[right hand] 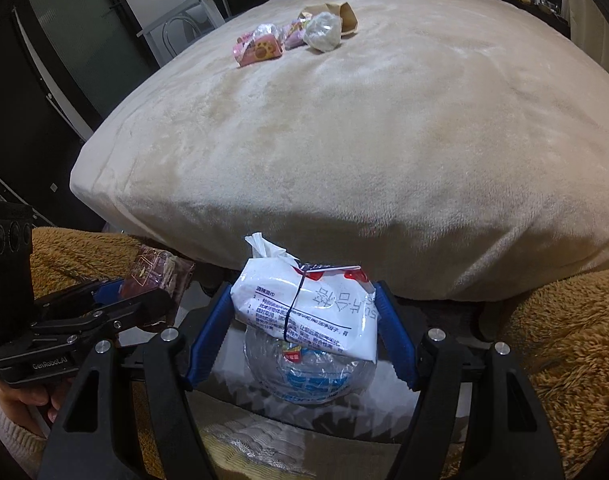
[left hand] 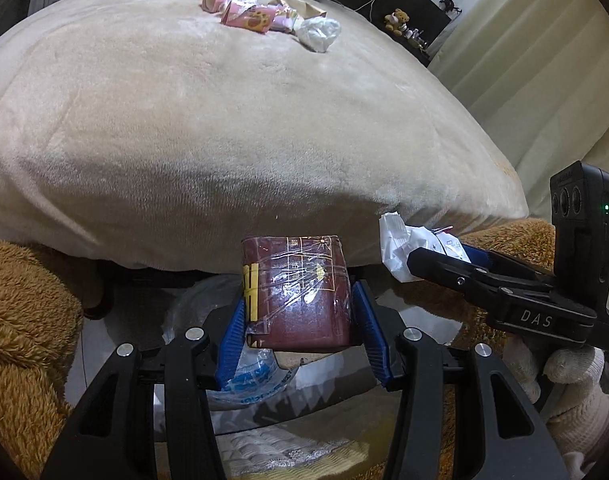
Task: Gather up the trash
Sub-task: 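Carry the maroon box and white packet down over the floor bin with both grippers, then open both grippers to drop the box and packet into the bin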
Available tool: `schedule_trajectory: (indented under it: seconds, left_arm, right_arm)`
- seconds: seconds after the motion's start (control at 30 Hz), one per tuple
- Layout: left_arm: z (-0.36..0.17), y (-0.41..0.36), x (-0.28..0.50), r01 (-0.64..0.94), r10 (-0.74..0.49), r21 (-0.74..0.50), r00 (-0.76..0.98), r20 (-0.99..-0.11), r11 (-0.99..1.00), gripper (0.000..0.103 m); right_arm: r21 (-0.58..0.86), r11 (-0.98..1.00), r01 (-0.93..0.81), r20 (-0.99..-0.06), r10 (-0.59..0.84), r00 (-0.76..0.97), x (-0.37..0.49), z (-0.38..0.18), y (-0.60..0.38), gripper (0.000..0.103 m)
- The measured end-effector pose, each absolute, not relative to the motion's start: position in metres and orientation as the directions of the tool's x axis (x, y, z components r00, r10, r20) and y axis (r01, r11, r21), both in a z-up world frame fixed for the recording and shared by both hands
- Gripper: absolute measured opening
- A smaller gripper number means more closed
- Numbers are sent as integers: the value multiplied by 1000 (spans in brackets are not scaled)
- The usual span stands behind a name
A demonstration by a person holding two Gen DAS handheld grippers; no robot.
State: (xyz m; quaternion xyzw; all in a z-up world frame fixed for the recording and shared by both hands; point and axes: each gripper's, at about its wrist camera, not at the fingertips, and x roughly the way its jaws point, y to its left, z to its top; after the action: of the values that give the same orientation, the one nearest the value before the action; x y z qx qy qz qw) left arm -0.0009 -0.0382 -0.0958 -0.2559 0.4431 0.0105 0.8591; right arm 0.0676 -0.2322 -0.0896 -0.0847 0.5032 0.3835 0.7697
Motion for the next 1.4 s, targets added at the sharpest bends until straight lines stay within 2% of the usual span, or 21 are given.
schedule_trajectory:
  seconds: [0.6,1.4]
  left_arm:
    - [-151,-26,24,-347,-322,-482,427,-845,805,50]
    - [-194,-31,34,-397,-376,-446,244,-894,802,50]
  right_arm:
    - [321,747,-582,-925,378,-25,91,-152,-211,69]
    - [357,775,-521,-932,329,-150,96,-188,-193,70]
